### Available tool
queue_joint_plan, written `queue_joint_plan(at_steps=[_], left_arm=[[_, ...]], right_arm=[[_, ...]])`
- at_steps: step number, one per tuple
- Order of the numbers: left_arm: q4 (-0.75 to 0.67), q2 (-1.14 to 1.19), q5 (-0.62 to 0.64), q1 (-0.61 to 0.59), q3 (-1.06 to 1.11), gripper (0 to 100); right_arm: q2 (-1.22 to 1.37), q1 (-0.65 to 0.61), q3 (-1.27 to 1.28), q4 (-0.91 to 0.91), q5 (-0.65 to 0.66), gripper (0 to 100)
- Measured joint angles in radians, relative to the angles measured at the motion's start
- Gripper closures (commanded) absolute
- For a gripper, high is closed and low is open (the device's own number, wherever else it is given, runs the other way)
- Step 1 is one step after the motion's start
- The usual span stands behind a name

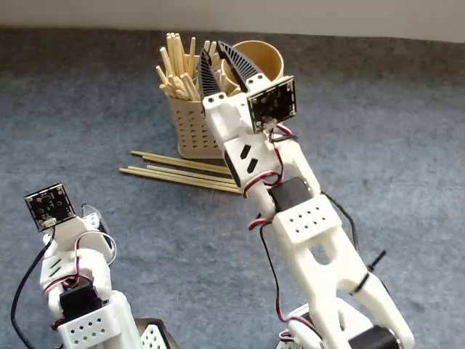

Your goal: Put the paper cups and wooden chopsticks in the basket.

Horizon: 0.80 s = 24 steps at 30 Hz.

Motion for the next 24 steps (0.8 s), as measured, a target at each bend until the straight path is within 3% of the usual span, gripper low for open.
queue_joint_plan(at_steps=[12,17,24], left_arm=[[0.000,0.000,0.000,0.000,0.000,90],[0.000,0.000,0.000,0.000,0.000,90],[0.000,0.000,0.000,0.000,0.000,90]], right_arm=[[-0.124,-0.114,-0.015,0.651,0.000,90.6],[-0.069,-0.114,-0.015,0.773,0.014,90.5],[0.095,-0.120,-0.015,0.859,0.157,90.5]])
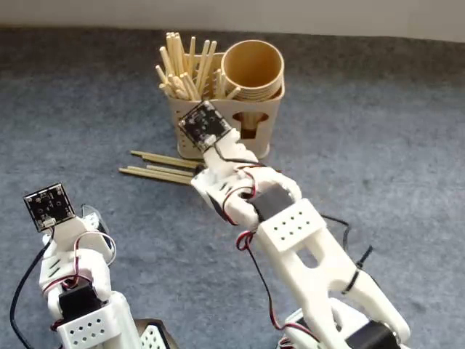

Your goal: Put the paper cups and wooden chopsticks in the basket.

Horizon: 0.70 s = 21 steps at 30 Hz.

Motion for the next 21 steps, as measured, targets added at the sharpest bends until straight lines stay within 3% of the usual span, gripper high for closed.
queue_joint_plan(at_steps=[9,12,17,21], left_arm=[[0.000,0.000,0.000,0.000,0.000,90],[0.000,0.000,0.000,0.000,0.000,90],[0.000,0.000,0.000,0.000,0.000,90],[0.000,0.000,0.000,0.000,0.000,90]], right_arm=[[0.272,0.000,-0.066,0.002,0.160,90.4],[0.356,0.005,-0.121,0.002,0.172,89.3],[0.502,0.035,-0.216,0.002,0.176,78.3],[0.597,0.054,-0.275,0.002,0.178,80.9]])
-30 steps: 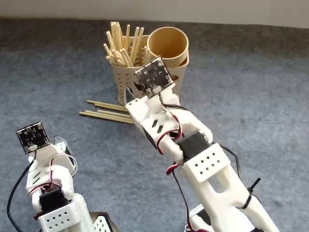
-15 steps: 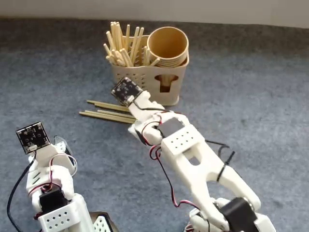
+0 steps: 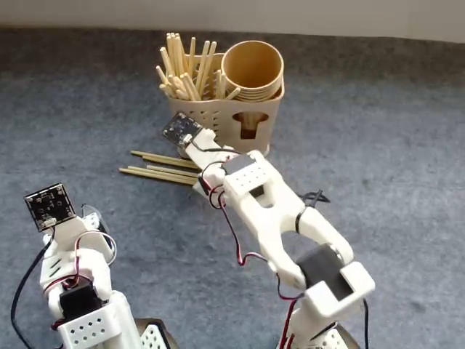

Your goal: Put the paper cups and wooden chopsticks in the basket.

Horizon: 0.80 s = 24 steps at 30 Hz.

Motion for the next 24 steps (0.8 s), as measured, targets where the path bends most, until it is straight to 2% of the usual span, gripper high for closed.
queue_joint_plan(at_steps=[7,24], left_arm=[[0.000,0.000,0.000,0.000,0.000,90],[0.000,0.000,0.000,0.000,0.000,90]], right_arm=[[0.044,0.014,-0.037,0.000,0.120,82.1],[0.143,0.014,-0.057,-0.025,0.130,82.1]])
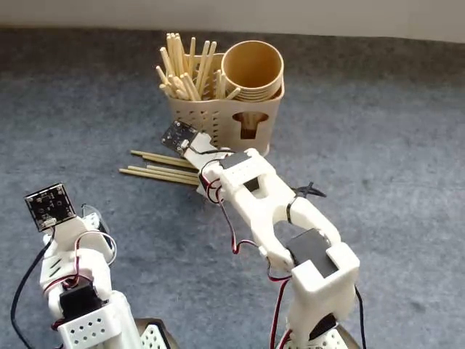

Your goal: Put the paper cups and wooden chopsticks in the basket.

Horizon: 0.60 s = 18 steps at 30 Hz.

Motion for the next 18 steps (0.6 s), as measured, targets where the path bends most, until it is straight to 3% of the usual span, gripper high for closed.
queue_joint_plan(at_steps=[9,14,18], left_arm=[[0.000,0.000,0.000,0.000,0.000,90],[0.000,0.000,0.000,0.000,0.000,90],[0.000,0.000,0.000,0.000,0.000,90]], right_arm=[[0.009,0.000,-0.035,0.080,0.137,81.7],[0.020,0.000,-0.109,0.141,0.157,72.1],[0.020,0.000,-0.118,0.143,0.160,71.9]])
